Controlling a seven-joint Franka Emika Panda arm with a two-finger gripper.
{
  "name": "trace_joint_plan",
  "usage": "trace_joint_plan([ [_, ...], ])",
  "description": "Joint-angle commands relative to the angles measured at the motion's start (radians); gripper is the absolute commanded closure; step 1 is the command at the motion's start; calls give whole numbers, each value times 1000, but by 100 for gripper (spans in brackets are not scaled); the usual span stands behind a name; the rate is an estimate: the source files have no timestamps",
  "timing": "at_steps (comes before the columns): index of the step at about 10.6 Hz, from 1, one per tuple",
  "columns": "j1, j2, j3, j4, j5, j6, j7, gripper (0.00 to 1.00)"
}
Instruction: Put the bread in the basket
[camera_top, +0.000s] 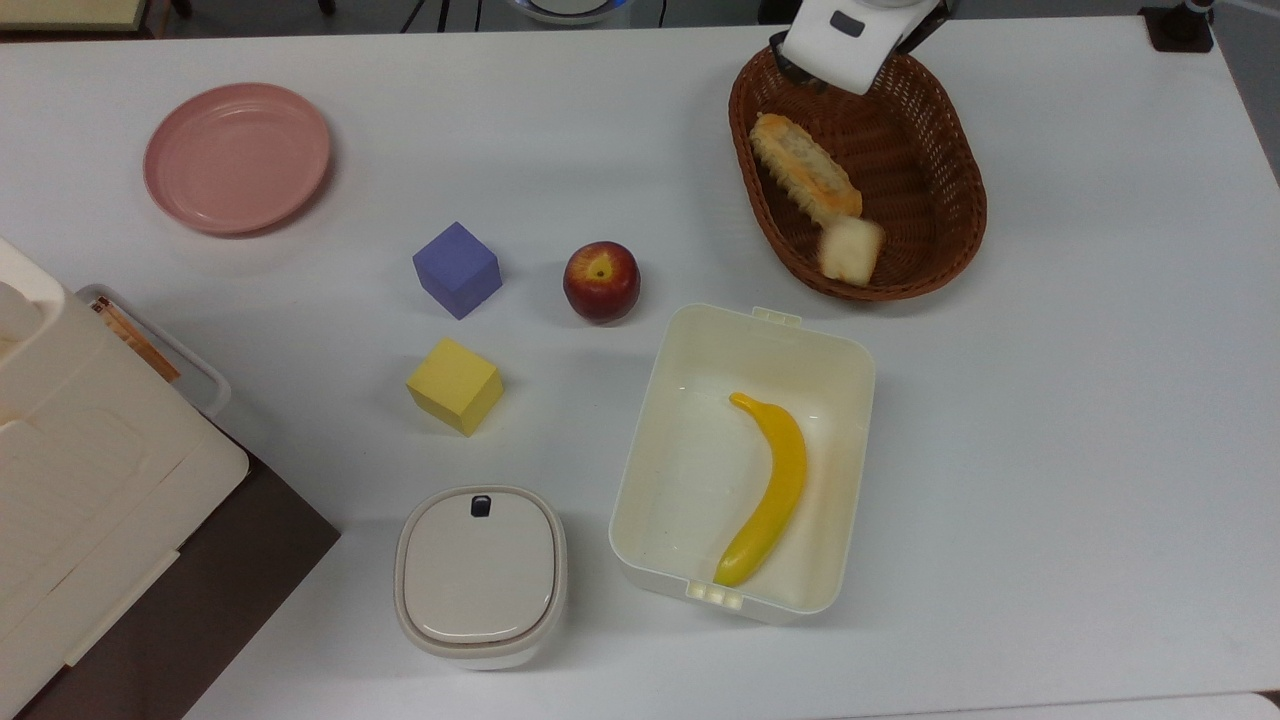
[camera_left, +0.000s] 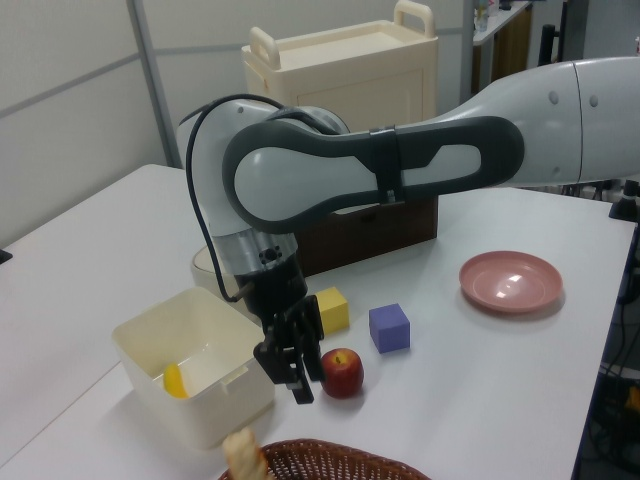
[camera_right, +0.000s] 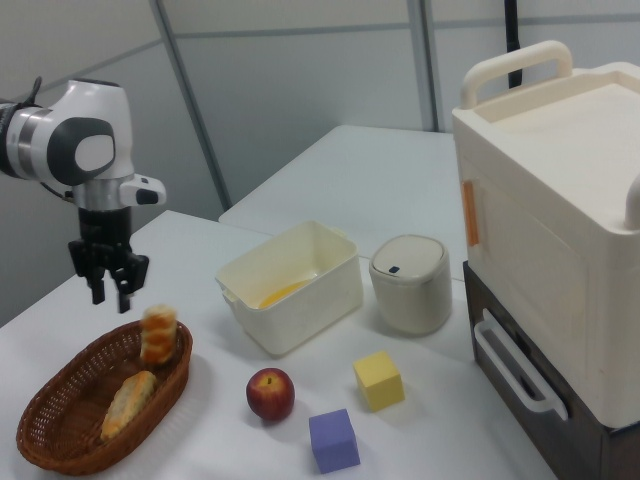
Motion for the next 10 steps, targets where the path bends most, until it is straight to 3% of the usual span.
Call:
trace_joint_plan([
  [1, -66, -36, -32, -1, -98, 22, -24, 0],
  [3, -130, -36, -32, 2, -238, 23, -28, 0],
  [4, -171, -35, -32, 0, -271, 37, -30, 0],
  [7, -323, -32, -32, -1, -282, 172, -36, 0],
  [10, -397, -39, -32, -3, -343, 215, -174, 0],
])
